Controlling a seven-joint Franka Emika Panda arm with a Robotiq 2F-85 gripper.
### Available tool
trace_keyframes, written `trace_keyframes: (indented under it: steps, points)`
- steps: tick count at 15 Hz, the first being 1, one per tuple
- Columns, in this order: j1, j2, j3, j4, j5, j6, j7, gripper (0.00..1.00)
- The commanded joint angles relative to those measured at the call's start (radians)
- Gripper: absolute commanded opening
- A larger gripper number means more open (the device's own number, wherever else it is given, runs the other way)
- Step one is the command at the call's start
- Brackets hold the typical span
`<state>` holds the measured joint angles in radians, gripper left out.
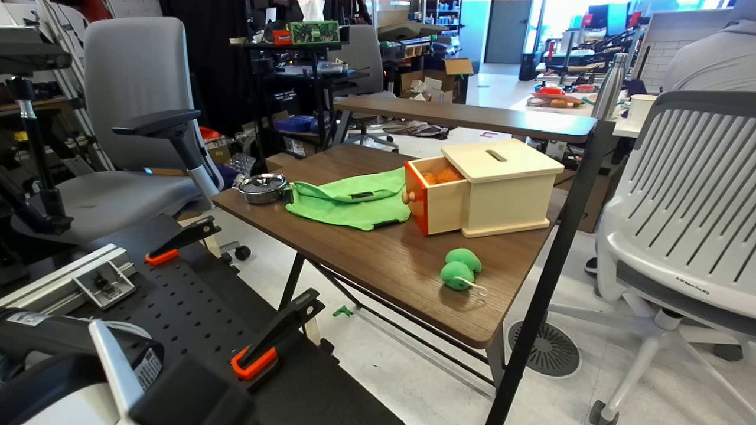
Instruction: Move the green toy to the left
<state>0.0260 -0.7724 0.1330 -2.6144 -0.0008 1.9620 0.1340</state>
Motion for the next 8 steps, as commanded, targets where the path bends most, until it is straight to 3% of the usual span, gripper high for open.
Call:
trace_keyframes:
  steps: [1,8]
  points:
    - [-0.034,0.084,-0.085,0.004,-0.034,0.121,-0.074,1.00]
    - [-0.125,0.368,-0.269,0.078,-0.009,0.333,-0.197,1.00]
